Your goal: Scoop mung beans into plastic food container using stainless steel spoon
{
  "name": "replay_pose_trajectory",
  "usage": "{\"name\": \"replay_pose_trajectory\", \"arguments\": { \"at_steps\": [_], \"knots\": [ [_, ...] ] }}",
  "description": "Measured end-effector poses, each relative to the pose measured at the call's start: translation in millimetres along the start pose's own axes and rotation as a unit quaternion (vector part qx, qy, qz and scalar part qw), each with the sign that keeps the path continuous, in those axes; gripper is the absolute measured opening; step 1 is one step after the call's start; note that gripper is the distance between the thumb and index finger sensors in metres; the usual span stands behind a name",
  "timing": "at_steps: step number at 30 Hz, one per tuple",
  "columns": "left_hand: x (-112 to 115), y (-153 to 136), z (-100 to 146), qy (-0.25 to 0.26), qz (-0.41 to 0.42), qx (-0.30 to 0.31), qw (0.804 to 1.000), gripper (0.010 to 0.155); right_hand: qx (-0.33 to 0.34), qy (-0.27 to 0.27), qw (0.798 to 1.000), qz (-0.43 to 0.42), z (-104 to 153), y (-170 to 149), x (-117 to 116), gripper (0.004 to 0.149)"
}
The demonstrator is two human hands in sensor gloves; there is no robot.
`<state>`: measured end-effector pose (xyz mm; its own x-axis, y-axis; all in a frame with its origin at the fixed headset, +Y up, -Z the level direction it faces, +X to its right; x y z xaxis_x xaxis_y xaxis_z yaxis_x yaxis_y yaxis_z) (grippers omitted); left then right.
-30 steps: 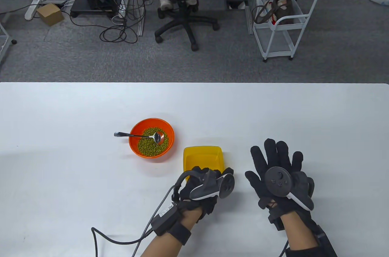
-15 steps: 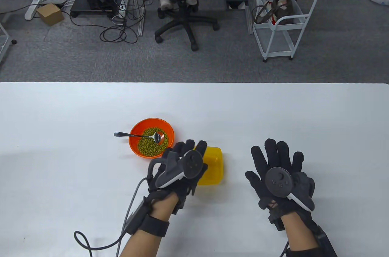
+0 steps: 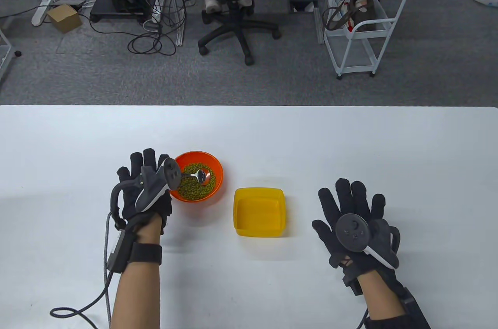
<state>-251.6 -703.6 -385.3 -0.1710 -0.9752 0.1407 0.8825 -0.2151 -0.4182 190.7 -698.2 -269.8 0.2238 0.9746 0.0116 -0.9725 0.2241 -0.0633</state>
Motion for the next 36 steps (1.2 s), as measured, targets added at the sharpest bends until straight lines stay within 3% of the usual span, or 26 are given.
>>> {"name": "replay_pose_trajectory", "arguments": {
  "at_steps": [6, 9, 13, 19, 21, 28, 32, 36],
  "knots": [
    [21.8, 6.6, -21.1, -0.015, -0.054, -0.003, 0.998, 0.075, -0.010, -0.002, 1.000, -0.005, 1.2, -4.2, 2.9, 0.074],
    [31.0, 6.9, -26.0, -0.031, -0.040, -0.006, 0.999, 0.074, -0.013, -0.005, 1.000, -0.013, 0.3, -5.8, 5.2, 0.074],
    [36.7, 9.7, -25.2, -0.014, -0.059, 0.006, 0.998, 0.075, -0.013, 0.003, 1.000, -0.007, -0.9, -5.6, 2.6, 0.074],
    [37.8, 8.4, -8.5, 0.063, -0.085, 0.060, 0.993, 0.065, -0.021, 0.005, 1.000, -0.013, -1.6, -8.8, 3.6, 0.074],
    [34.4, 6.2, 0.6, 0.092, -0.071, 0.074, 0.990, 0.061, -0.021, 0.005, 1.000, -0.014, -1.7, -9.0, 3.7, 0.074],
    [30.3, -17.5, 27.7, 0.099, 0.045, 0.068, 0.992, 0.058, -0.020, 0.004, 1.000, -0.012, -1.0, -9.6, 3.5, 0.074],
    [39.9, -32.4, 47.4, 0.074, 0.148, 0.050, 0.985, 0.058, -0.018, 0.002, 1.000, -0.010, -0.7, -9.3, 3.1, 0.074],
    [42.8, -39.5, 53.0, 0.065, 0.156, 0.042, 0.985, 0.058, -0.013, 0.000, 1.000, -0.011, 0.6, -8.5, 2.8, 0.075]
  ]
}}
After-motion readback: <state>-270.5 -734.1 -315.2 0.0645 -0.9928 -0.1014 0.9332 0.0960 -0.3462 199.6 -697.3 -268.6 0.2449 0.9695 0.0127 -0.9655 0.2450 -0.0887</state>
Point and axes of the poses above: the tracker on the back of each hand, its own y axis roughly to the thumb side, its own z axis roughly from the fingertips to the wrist, x = y × z, the point moved 2 cm from there along -z, roughly from the wrist to the fingertips, and after that the axes turned 12 degrees about -x, right-handed, at the moved point
